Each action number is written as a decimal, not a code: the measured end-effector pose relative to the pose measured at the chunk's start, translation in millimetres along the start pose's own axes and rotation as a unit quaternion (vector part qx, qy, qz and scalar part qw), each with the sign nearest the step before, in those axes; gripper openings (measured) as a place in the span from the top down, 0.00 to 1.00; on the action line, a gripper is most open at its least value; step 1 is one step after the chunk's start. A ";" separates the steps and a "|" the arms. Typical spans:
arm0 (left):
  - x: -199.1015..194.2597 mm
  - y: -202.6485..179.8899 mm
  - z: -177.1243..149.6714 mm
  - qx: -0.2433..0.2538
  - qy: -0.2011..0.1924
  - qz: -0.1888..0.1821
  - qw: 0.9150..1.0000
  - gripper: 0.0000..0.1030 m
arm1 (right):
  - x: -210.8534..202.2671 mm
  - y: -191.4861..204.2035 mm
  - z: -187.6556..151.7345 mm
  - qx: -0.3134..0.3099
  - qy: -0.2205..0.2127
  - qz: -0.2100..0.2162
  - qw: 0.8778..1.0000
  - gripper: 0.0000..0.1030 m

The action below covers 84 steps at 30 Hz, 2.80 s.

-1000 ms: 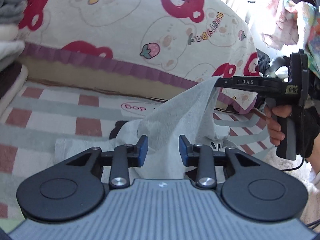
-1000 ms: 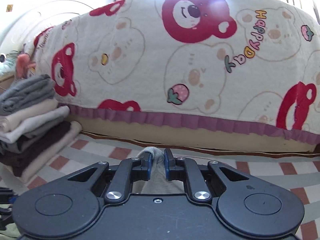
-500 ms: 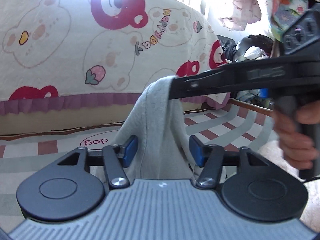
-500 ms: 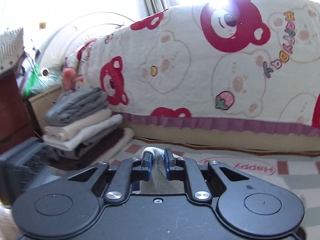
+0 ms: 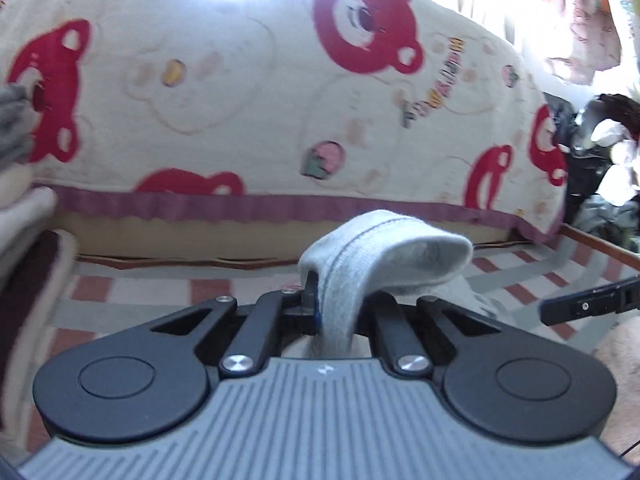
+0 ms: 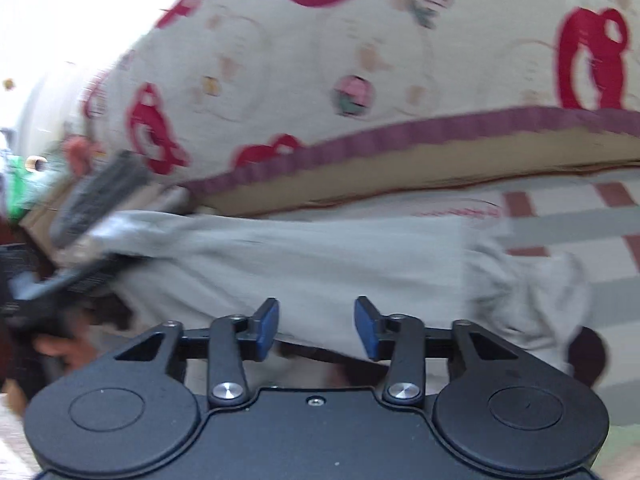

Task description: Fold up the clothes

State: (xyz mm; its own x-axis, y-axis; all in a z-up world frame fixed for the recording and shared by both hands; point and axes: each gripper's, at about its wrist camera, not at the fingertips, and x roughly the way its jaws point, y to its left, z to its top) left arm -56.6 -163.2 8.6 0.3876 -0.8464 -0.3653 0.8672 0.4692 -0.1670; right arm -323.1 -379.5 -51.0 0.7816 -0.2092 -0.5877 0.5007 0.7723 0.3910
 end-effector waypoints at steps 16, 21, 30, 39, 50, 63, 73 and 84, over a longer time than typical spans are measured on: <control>-51.0 46.6 8.1 -0.050 -0.044 0.031 0.997 0.95 | 71.7 -63.1 -5.6 0.072 0.086 -0.188 0.976 0.33; -73.1 95.5 16.7 -0.176 -0.103 0.034 0.978 0.95 | 98.5 -66.7 -1.5 0.013 0.126 -0.158 0.979 0.34; -64.7 144.5 -42.6 -0.245 -0.033 0.121 0.961 0.95 | 107.0 -57.0 44.5 -0.094 0.041 -0.129 0.986 0.99; -46.6 163.0 -76.9 -0.265 0.040 0.184 0.946 0.94 | 109.4 -82.9 83.1 -0.031 -0.015 -0.143 0.989 0.80; -48.4 151.3 -81.4 -0.255 0.048 0.196 0.945 0.88 | 81.0 -179.7 1.0 0.344 0.049 -0.113 0.931 0.49; 28.4 100.3 -76.8 -0.213 0.133 0.082 0.965 0.54 | 89.4 -150.0 -11.7 0.278 0.043 -0.029 0.959 0.93; 51.7 103.1 -89.3 -0.245 0.164 0.112 0.949 0.46 | 50.9 -129.9 17.4 0.192 -0.097 0.046 0.976 0.94; 89.7 129.7 -89.8 -0.254 0.175 0.119 0.944 0.99 | 67.8 -131.0 12.2 0.179 -0.045 0.003 0.983 0.91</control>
State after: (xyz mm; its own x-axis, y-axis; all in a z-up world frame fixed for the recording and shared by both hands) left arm 62.6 -155.6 -128.1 0.3492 -0.6083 -0.7127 0.4712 0.7715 -0.4276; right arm -331.1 -502.2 -133.4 0.8065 -0.2694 -0.5263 0.5822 0.5165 0.6279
